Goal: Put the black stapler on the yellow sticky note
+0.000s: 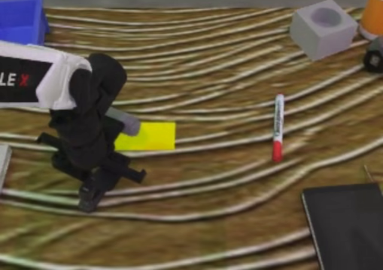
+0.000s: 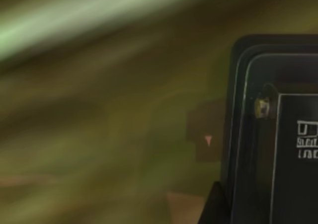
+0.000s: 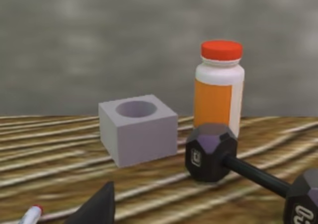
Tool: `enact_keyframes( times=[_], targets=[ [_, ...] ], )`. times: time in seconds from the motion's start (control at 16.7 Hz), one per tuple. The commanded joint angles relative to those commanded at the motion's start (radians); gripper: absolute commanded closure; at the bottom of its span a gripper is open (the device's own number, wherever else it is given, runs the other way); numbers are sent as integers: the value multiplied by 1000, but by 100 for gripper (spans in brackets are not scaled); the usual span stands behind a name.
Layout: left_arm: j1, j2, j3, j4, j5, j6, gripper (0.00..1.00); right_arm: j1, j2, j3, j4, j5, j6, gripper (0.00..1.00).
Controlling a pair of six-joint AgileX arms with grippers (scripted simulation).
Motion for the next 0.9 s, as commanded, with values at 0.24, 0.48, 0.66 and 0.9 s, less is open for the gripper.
enact_keyframes(
  times=[0.24, 0.48, 0.66, 0.9],
  targets=[
    [0, 0, 0, 0, 0, 0, 100, 0, 0, 0, 0, 0, 0, 0],
    [2, -13, 31, -41, 0, -2, 100, 0, 0, 0, 0, 0, 0, 0],
    [10, -55, 105, -162, 0, -8, 100, 0, 0, 0, 0, 0, 0, 0],
    [13, -121, 209, -341, 0, -7, 100, 0, 0, 0, 0, 0, 0, 0]
  ],
)
